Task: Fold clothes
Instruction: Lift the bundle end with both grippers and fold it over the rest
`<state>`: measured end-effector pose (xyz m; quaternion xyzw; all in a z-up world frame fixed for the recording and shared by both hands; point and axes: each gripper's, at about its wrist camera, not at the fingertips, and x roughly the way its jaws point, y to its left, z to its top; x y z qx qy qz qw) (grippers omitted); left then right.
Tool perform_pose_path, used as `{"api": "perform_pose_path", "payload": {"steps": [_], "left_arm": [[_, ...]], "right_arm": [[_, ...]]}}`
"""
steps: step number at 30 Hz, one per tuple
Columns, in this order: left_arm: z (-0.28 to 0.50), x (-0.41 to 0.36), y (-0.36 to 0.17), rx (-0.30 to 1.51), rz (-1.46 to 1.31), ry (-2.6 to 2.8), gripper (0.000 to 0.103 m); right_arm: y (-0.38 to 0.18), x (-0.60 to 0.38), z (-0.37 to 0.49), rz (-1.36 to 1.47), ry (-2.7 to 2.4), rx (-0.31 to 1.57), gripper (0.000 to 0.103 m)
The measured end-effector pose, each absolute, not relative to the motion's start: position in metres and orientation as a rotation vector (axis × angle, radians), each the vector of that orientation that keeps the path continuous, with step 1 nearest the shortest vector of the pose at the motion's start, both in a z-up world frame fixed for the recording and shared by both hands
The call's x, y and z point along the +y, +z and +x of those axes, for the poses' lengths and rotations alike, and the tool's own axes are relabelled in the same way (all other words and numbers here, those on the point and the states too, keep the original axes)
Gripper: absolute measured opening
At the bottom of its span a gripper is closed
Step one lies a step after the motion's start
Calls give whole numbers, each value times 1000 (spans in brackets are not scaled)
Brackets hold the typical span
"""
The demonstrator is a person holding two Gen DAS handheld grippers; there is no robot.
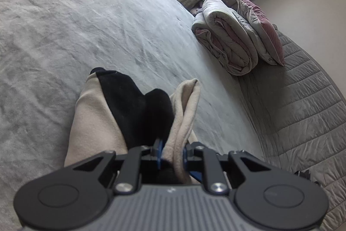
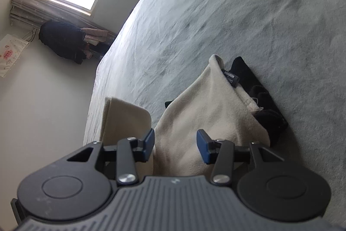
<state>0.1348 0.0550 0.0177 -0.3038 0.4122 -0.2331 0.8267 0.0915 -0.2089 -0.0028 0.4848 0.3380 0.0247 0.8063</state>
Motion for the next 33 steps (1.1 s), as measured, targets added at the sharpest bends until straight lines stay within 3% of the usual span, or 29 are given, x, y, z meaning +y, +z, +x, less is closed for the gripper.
{"api": "perform_pose_path", "payload": {"steps": [8,19,33], "left_arm": [[140,41,4,915,-622,-522,21],[142,34,-3,946,-619,-624,41],[125,65,25,901,-478,-638,47]], "right_arm": [[-4,-231,88,1106,8,702,51],[-7,-250,78,1177,-21,702,55],[4,-250,80,1197,15,701,67]]}}
